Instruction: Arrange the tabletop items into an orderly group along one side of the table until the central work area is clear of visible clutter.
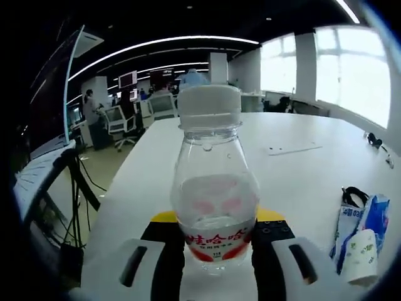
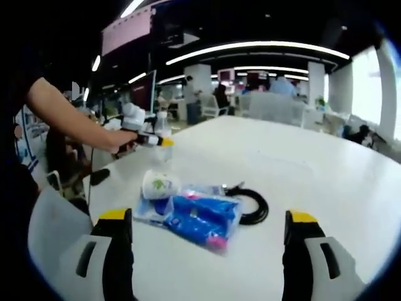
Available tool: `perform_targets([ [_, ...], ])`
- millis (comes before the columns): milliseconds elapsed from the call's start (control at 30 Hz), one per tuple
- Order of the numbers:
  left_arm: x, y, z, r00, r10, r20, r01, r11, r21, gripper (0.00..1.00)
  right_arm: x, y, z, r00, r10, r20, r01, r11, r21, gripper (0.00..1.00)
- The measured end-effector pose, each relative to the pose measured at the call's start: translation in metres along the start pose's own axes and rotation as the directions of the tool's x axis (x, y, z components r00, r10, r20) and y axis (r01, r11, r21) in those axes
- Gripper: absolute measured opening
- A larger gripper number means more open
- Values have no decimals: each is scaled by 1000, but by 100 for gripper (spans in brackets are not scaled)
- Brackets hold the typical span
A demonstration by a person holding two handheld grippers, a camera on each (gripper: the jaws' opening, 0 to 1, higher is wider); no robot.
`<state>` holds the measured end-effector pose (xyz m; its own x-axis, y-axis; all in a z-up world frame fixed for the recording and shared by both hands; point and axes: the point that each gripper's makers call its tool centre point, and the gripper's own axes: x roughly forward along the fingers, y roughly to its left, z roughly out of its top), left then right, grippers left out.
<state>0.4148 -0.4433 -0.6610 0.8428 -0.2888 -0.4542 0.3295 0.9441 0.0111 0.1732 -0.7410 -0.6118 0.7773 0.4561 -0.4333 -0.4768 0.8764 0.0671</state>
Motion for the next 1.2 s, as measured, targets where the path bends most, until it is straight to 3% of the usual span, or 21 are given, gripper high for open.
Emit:
perform_targets([
  [267, 7, 12, -2, 1000, 18, 7, -18, 1000, -19, 40, 3, -1, -6, 1000, 2, -18, -2, 1000, 4, 99],
  [767, 15, 23, 1, 999, 14, 39, -15, 1000, 27, 41, 4, -5, -12, 999, -13, -34, 14, 1000, 17, 98],
  [1200, 16, 26, 0, 1000, 18, 11, -19, 999, 49, 42, 2, -3, -14, 999, -12, -41, 13, 1000, 11, 98],
])
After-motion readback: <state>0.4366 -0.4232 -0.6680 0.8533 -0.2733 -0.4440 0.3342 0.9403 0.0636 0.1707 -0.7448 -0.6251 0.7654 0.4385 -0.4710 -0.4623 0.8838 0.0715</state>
